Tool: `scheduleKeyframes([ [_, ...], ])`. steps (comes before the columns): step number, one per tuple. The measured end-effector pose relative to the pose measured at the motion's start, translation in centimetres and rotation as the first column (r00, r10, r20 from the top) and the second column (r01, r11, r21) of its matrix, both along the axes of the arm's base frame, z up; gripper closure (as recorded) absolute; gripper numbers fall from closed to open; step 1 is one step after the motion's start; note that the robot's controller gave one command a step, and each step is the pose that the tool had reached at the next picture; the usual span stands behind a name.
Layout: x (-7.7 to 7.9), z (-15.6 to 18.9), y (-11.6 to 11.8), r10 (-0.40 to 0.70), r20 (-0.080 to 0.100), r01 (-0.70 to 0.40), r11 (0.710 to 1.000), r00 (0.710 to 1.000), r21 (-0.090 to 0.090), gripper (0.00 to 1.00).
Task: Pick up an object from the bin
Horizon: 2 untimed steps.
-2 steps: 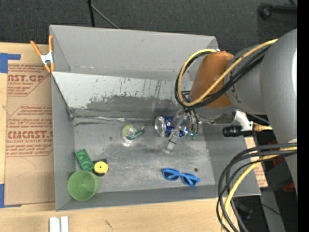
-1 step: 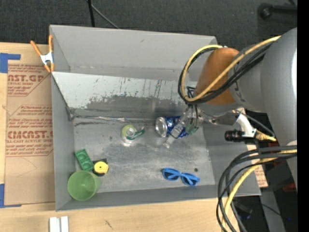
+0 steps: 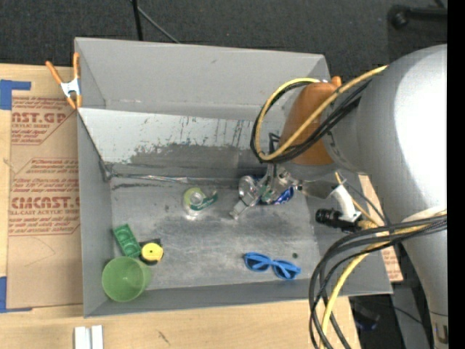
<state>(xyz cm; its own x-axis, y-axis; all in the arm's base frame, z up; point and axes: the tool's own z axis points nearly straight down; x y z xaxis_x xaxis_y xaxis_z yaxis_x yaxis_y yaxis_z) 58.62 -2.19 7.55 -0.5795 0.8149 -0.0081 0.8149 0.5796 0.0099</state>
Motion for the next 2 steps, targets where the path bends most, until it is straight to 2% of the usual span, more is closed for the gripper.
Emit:
scheduleKeyframes([
  [1, -0.6, 0.0, 0.77, -0.197, 0.005, 0.196, 0.981, 0.98, 0.002, 0.0],
  [2, -0.7, -0.05, 0.51, -0.198, 0.002, 0.198, 0.98, 0.98, -0.002, 1.0],
])
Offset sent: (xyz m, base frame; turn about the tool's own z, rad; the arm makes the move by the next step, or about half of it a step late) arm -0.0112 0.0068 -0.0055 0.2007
